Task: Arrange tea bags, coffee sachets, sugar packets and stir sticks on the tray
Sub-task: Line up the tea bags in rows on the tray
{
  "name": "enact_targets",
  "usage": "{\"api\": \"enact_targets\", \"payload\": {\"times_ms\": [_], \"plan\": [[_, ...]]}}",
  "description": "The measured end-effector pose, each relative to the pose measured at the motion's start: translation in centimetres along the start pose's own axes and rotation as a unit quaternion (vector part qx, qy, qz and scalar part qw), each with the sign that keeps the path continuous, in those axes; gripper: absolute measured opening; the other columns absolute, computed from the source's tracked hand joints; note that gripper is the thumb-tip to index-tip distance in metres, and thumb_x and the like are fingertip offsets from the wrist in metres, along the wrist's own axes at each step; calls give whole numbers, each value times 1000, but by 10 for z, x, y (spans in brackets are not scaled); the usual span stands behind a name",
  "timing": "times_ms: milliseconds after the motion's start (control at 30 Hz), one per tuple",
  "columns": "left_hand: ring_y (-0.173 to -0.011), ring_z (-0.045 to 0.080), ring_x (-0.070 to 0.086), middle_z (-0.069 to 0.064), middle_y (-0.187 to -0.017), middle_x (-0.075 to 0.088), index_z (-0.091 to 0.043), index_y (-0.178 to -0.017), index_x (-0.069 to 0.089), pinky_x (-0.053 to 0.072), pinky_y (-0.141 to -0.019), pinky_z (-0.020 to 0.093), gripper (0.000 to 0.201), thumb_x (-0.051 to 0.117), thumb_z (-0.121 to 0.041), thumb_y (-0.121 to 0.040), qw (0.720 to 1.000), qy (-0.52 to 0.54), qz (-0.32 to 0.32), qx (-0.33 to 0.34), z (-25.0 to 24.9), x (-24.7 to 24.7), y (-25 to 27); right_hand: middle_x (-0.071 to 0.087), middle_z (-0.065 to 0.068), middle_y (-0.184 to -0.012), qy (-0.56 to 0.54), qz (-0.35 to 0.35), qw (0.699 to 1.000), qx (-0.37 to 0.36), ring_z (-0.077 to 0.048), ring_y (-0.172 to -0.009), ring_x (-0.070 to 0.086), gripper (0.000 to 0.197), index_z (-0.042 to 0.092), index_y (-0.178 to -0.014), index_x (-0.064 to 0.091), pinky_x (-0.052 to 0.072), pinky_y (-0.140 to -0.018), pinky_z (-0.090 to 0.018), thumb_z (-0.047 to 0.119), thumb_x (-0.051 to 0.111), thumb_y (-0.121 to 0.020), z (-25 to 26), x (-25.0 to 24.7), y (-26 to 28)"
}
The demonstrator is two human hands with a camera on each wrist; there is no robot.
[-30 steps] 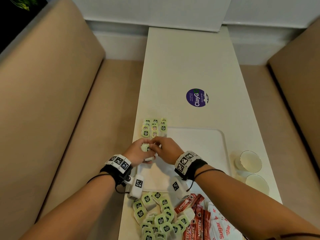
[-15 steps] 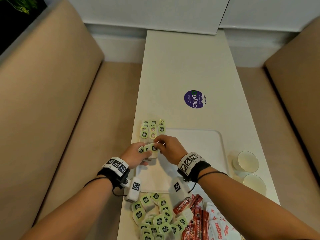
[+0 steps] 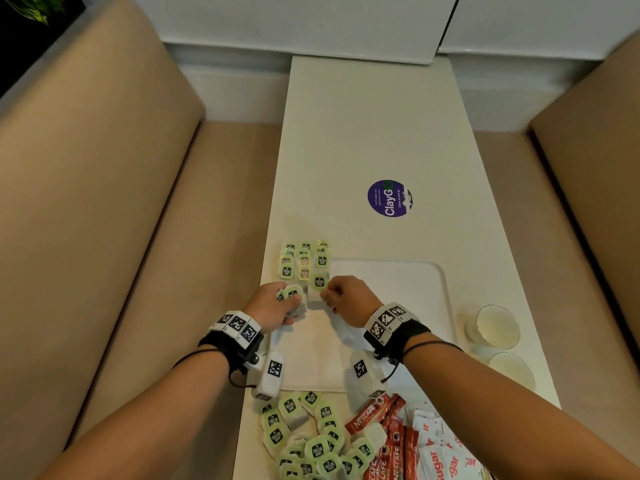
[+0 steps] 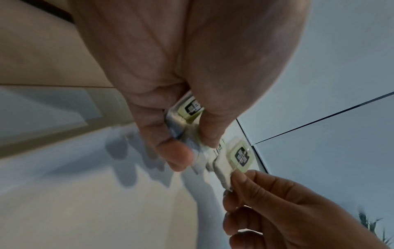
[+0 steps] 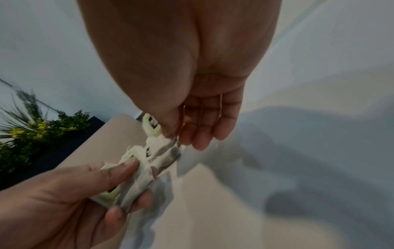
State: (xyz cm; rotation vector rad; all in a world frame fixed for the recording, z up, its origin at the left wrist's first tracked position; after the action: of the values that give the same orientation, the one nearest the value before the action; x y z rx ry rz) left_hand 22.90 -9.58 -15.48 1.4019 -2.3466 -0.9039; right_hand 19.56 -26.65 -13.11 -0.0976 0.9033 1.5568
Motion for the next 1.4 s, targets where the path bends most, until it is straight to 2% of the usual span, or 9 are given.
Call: {"api": "enact_targets", "payload": {"times_ms": [200, 333, 433, 667, 900, 1033, 1133, 1233, 1400], "plan": [[-69, 24, 62, 8, -75, 59, -10, -104, 65, 58, -71, 40, 7, 60, -12, -99, 1000, -16, -3, -26, 6, 1, -10, 67, 0, -86, 12, -64, 995, 71, -17, -77, 61, 18, 19, -84, 68, 42, -67, -26, 26, 60, -99, -24, -15, -13], [-81, 31, 70, 12, -85, 62, -19, -100, 65, 60, -61, 33, 8, 61, -12, -99, 999, -10, -9, -29, 2, 2, -12, 67, -1, -84, 16, -58, 995, 77, -16, -74, 60, 19, 19, -81, 68, 40, -60, -23, 25, 63, -98, -23, -12, -21], [-96, 39, 72, 15, -94, 64, -14, -104, 67, 58, -58, 31, 8, 62, -13, -98, 999, -14, -8, -34, 2, 1, -15, 70, -2, -87, 10, -66, 994, 83, -18, -78, 62, 16, 19, -82, 68, 43, -68, -25, 25, 64, -97, -21, -11, -25], [-96, 40, 72, 23, -107, 67, -8, -110, 66, 58, -61, 32, 15, 62, -13, -97, 999, -23, -7, -34, -1, -2, -18, 72, -4, -93, 11, -68, 993, 98, -21, -83, 65, 17, 19, -83, 65, 47, -70, -29, 30, 65, -96, -20, -10, -31], [-79, 24, 74, 17, -102, 69, -6, -109, 66, 58, -60, 29, 16, 59, 0, -96, 1000, -3, 3, -23, -6, 0, -14, 63, 0, -87, -24, -111, 988, 108, -19, -76, 57, 23, 20, -85, 50, 46, -68, -33, 32, 68, -92, -24, -16, -22], [-81, 21, 73, 14, -105, 70, -11, -107, 68, 59, -66, 28, 18, 63, 1, -94, 1000, 17, 0, -6, -9, -2, -10, 57, 4, -79, -34, -121, 989, 81, -16, -69, 52, 25, 22, -83, 47, 42, -63, -30, 35, 67, -93, -19, -14, -13], [-79, 19, 72, 12, -103, 71, -16, -99, 69, 60, -69, 32, 15, 66, -3, -94, 1000, 9, -1, 12, -11, -4, -8, 62, 5, -79, -39, -67, 997, 6, -12, -69, 57, 18, 20, -86, 60, 48, -69, -30, 34, 63, -97, 3, -2, -7], [-77, 17, 71, 10, -104, 72, -15, -103, 68, 61, -76, 37, 13, 70, -8, -92, 1000, -7, -3, 20, -12, -9, -6, 67, 0, -77, -12, 30, 998, -51, -11, -62, 60, 31, 11, -89, 71, 50, -66, -24, 35, 57, -102, 24, 18, -1], [-80, 18, 70, 11, -104, 73, -16, -103, 66, 60, -74, 33, 16, 71, -7, -91, 1000, -2, -16, 26, -18, -17, 0, 69, -6, -72, 31, 49, 996, -69, -11, -58, 59, 39, 6, -84, 73, 49, -63, -21, 39, 59, -100, 34, 28, 1]]}}
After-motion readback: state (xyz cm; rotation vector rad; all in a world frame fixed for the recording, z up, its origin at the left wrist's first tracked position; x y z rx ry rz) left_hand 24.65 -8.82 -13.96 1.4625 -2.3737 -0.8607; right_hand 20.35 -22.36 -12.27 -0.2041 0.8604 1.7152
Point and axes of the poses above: each hand's wrist, its own y-axis away from the middle knuckle, its own x-axis out of the palm, z = x × y, the point moved 10 cm from there along -y, towards the middle knuckle
